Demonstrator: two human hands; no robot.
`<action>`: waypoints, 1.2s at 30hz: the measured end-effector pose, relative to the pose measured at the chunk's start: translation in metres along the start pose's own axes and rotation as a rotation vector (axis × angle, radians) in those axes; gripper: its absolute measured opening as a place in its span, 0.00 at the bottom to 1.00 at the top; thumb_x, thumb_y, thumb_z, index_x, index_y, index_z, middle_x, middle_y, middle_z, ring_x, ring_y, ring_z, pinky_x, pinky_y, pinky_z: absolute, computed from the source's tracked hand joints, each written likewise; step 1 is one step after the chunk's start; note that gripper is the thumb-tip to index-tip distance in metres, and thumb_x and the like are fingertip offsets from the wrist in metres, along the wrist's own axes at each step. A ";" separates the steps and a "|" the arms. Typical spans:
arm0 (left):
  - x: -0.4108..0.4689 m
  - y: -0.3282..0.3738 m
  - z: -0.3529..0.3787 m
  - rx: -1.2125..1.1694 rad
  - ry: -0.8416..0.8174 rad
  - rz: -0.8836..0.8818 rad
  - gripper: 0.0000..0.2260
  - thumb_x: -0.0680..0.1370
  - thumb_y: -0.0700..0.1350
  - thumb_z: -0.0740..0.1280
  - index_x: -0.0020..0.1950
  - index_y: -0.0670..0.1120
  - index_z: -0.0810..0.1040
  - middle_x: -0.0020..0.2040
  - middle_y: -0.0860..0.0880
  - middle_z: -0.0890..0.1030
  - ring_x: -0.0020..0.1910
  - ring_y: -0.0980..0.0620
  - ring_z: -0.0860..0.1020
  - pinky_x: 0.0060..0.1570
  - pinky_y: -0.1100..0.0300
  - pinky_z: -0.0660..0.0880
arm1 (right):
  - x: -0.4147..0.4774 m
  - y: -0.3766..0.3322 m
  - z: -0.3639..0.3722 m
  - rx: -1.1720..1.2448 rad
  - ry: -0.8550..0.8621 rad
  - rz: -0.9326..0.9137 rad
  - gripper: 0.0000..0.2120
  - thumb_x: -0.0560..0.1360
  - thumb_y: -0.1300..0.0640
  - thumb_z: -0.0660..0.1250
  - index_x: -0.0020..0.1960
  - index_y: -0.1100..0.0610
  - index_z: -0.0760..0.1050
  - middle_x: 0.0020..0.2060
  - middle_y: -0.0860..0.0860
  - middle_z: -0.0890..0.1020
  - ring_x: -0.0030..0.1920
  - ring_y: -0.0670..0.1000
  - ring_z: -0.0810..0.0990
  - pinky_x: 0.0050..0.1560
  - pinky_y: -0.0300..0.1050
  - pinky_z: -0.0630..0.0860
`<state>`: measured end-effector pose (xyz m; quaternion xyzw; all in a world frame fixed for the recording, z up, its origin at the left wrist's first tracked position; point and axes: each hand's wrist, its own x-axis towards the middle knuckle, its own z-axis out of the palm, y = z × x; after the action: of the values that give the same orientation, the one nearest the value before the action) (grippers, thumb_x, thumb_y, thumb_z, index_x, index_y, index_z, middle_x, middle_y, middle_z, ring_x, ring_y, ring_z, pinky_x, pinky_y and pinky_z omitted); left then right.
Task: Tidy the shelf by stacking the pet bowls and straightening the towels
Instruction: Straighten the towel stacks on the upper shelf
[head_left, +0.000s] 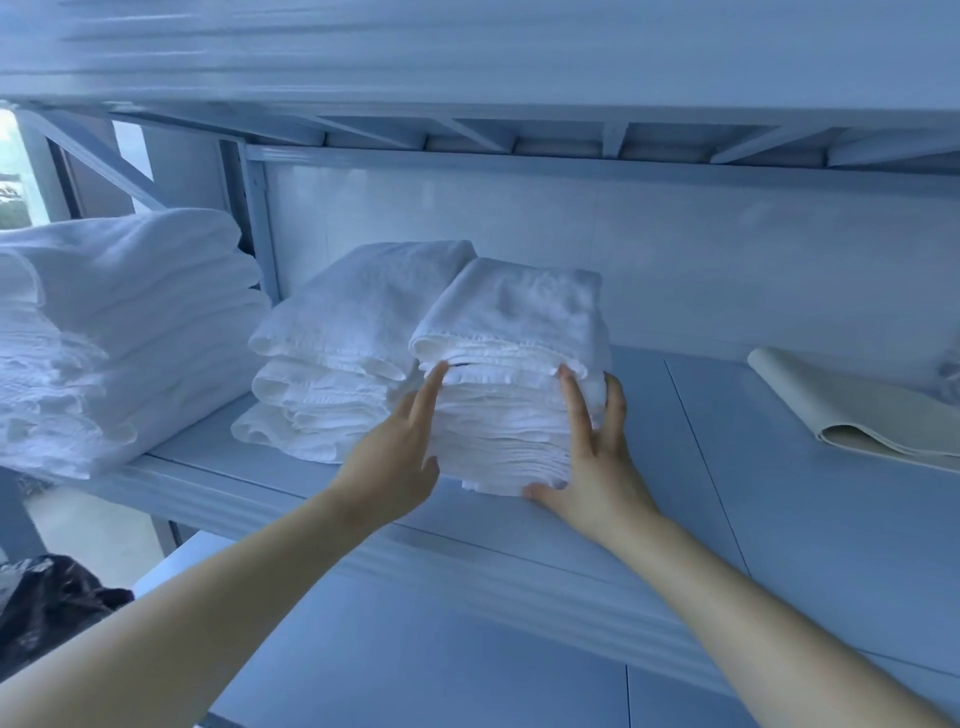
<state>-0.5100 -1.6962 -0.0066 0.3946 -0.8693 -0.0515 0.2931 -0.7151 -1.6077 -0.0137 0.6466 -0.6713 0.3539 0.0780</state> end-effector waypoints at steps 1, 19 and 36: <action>-0.001 -0.001 -0.004 0.015 0.002 0.013 0.41 0.73 0.41 0.64 0.73 0.61 0.39 0.73 0.51 0.62 0.33 0.49 0.76 0.30 0.51 0.77 | -0.002 -0.004 -0.003 -0.045 0.010 0.034 0.62 0.59 0.45 0.77 0.67 0.32 0.28 0.71 0.48 0.33 0.69 0.60 0.60 0.56 0.53 0.74; 0.005 -0.121 -0.075 0.378 0.118 0.012 0.40 0.66 0.54 0.72 0.73 0.59 0.54 0.74 0.48 0.50 0.72 0.44 0.51 0.59 0.44 0.67 | 0.066 -0.140 0.054 -0.483 -0.025 -0.373 0.38 0.69 0.43 0.68 0.73 0.51 0.55 0.74 0.55 0.51 0.75 0.56 0.45 0.62 0.56 0.20; 0.040 -0.139 -0.059 0.314 0.211 0.194 0.39 0.62 0.29 0.67 0.65 0.57 0.61 0.67 0.45 0.69 0.56 0.35 0.68 0.26 0.56 0.75 | 0.089 -0.151 0.099 -0.738 -0.080 -0.289 0.47 0.69 0.56 0.72 0.74 0.59 0.43 0.74 0.65 0.46 0.73 0.64 0.53 0.66 0.53 0.27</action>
<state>-0.4070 -1.8116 0.0166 0.3529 -0.8651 0.1546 0.3211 -0.5539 -1.7242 0.0204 0.6762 -0.6579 0.0491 0.3277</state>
